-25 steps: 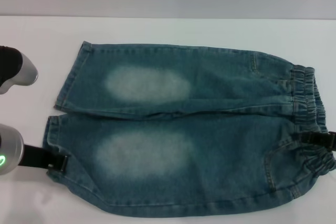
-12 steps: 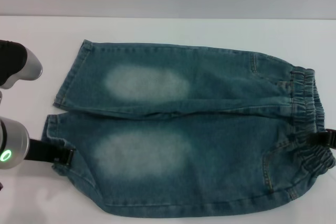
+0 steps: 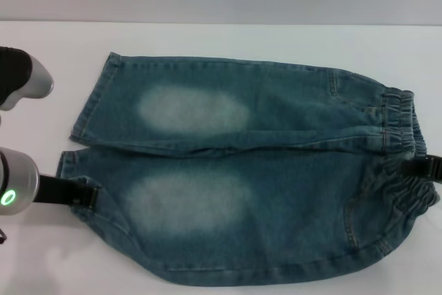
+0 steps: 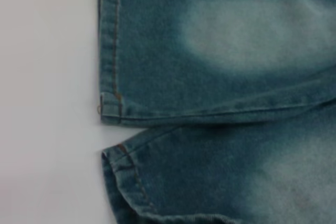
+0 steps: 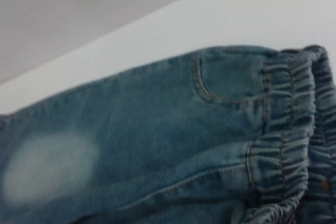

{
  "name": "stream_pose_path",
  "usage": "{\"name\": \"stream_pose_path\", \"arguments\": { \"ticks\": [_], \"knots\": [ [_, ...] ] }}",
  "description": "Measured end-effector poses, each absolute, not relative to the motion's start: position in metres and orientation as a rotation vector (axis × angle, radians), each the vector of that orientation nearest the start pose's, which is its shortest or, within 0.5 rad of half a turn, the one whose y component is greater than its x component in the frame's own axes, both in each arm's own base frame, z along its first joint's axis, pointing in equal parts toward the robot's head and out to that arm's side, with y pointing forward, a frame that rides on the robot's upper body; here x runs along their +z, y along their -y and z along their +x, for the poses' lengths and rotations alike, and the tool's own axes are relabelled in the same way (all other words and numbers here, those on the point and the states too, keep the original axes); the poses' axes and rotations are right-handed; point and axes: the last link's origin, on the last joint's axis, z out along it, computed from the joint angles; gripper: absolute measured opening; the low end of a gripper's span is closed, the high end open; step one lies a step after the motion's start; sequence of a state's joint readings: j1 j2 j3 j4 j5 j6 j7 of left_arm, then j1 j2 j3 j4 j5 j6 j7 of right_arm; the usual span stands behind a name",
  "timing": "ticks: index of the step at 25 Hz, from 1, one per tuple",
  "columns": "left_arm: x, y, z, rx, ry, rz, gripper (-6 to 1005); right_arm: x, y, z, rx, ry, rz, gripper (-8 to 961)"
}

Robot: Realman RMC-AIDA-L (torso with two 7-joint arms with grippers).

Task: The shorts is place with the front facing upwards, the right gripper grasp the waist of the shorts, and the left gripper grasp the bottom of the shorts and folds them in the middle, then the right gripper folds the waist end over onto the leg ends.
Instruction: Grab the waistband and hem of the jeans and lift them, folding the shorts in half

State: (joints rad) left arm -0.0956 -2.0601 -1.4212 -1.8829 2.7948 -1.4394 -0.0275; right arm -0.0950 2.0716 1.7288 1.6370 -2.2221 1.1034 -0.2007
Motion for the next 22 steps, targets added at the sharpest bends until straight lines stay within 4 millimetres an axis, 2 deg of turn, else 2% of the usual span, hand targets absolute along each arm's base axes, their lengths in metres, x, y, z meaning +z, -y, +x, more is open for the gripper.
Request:
{"name": "stream_pose_path", "arguments": {
  "ticks": [5,10,15,16,17,22],
  "knots": [
    [0.027,-0.278,-0.222,0.294,1.308,-2.015,29,0.041,-0.277,0.279,0.399,-1.657,-1.843,2],
    [0.041,-0.291,-0.23,0.203,1.287,-1.952,30,0.045,-0.29,0.285,0.623,-1.648,-1.788,3],
    [0.048,-0.308,-0.225,0.078,1.241,-1.947,31,0.048,-0.306,0.295,0.868,-1.689,-1.716,3],
    [0.048,-0.314,-0.223,0.033,1.238,-1.952,31,0.047,-0.309,0.3,0.962,-1.709,-1.681,3],
    [0.048,-0.314,-0.223,0.033,1.238,-1.952,32,0.047,-0.309,0.3,0.962,-1.709,-1.681,4],
    [0.053,-0.325,-0.226,-0.03,1.239,-1.935,33,0.046,-0.312,0.313,1.182,-1.72,-1.572,4]
  ]
}}
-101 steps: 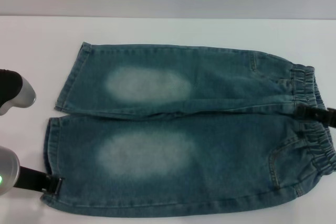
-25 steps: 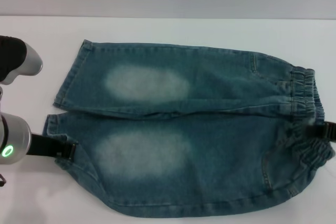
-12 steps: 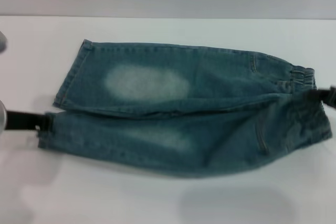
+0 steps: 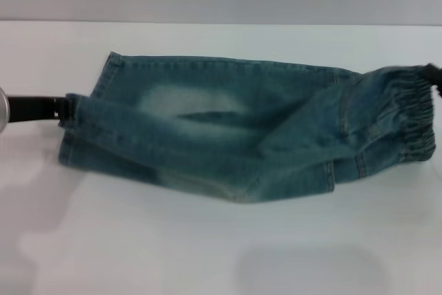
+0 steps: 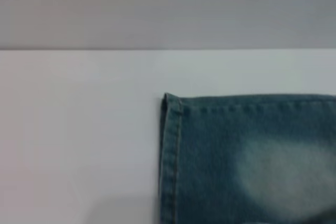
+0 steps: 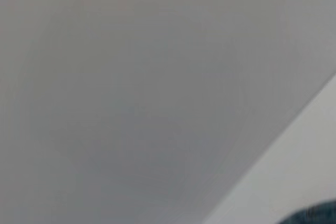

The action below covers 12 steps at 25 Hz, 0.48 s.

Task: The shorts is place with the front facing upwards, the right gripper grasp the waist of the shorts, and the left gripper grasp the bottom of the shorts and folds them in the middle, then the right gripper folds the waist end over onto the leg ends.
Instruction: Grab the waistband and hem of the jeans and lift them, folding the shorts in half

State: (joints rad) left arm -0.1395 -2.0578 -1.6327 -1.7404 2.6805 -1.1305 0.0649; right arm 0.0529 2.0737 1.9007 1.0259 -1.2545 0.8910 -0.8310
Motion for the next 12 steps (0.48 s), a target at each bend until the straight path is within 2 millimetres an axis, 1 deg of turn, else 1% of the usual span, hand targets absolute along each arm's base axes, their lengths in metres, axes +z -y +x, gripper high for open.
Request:
{"name": "stream_pose_path", "arguments": {
  "ticks": [6,9,12],
  "knots": [
    [0.059,-0.332,-0.228,-0.098,1.247,-1.912,34,0.055,-0.303,0.331,1.376,-1.714,-1.421,5],
    [0.062,-0.334,-0.23,-0.12,1.254,-1.896,34,0.052,-0.298,0.339,1.456,-1.734,-1.355,5],
    [0.063,-0.335,-0.229,-0.131,1.247,-1.898,35,0.051,-0.297,0.342,1.494,-1.742,-1.33,5]
  ]
}}
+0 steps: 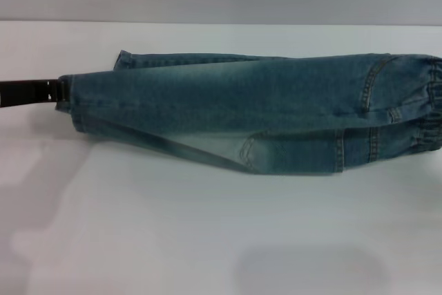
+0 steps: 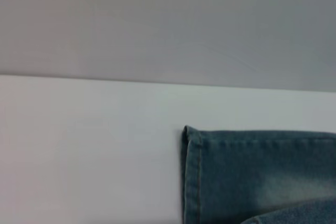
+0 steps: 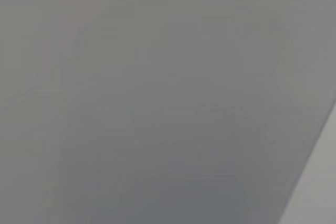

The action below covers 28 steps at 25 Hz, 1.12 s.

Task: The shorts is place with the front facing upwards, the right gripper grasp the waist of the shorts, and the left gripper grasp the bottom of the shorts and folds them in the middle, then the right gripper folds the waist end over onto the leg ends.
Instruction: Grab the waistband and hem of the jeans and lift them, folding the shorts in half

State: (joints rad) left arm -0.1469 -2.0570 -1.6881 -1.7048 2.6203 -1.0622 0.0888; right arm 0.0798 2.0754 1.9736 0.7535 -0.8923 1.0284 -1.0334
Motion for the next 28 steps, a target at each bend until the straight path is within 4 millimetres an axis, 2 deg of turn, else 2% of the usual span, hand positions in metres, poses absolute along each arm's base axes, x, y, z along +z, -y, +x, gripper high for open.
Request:
{"name": "stream_pose_path", "arguments": {
  "ticks": [6,12,18,25,27,28],
  "knots": [
    [0.063,-0.34,-0.225,-0.169,1.236,-1.904,36,0.047,-0.298,0.342,1.637,-1.753,-1.252,6],
    [0.059,-0.347,-0.219,-0.174,1.214,-1.933,37,0.051,-0.306,0.341,1.662,-1.737,-1.243,6],
    [0.053,-0.359,-0.213,-0.237,1.212,-1.963,38,0.056,-0.31,0.348,1.691,-1.74,-1.167,7],
    [0.043,-0.382,-0.211,-0.307,1.226,-1.959,39,0.059,-0.315,0.363,1.708,-1.754,-1.03,7],
    [0.031,-0.4,-0.209,-0.379,1.218,-1.966,40,0.061,-0.319,0.369,1.707,-1.76,-0.979,8],
    [0.031,-0.4,-0.209,-0.379,1.218,-1.966,40,0.062,-0.321,0.372,1.701,-1.765,-0.951,8]
  ]
}}
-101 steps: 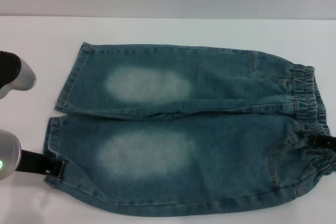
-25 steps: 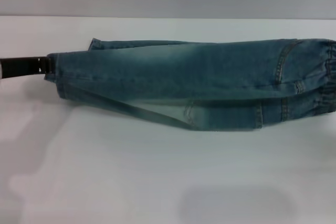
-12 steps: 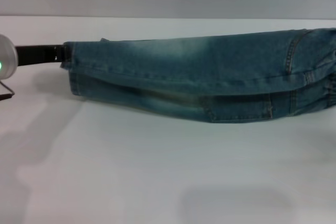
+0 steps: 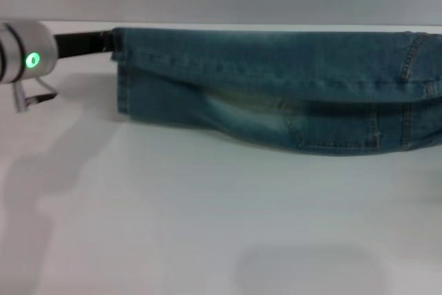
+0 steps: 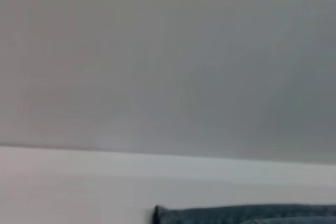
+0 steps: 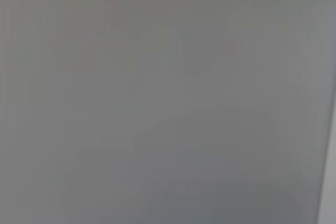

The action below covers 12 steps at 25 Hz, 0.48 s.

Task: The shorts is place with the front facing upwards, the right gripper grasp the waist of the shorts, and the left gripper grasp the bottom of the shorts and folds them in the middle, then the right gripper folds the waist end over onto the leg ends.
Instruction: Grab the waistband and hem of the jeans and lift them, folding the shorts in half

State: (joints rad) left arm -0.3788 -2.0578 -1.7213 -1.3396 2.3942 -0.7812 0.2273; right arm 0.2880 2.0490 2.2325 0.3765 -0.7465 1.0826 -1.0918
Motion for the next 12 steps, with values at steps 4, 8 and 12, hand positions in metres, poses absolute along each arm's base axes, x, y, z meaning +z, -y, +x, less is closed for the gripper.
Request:
{"name": "stream_pose_path", "arguments": {
  "ticks": [4,8,12],
  "knots": [
    [0.013,-0.422,-0.207,-0.446,1.243,-1.983,40,0.066,-0.33,0.381,1.655,-1.776,-0.887,48],
    [0.007,-0.431,-0.203,-0.486,1.232,-2.009,87,0.073,-0.34,0.38,1.618,-1.754,-0.919,206],
    [0.003,-0.431,-0.201,-0.518,1.24,-2.033,272,0.075,-0.34,0.375,1.585,-1.718,-1.019,337]
  ]
}}
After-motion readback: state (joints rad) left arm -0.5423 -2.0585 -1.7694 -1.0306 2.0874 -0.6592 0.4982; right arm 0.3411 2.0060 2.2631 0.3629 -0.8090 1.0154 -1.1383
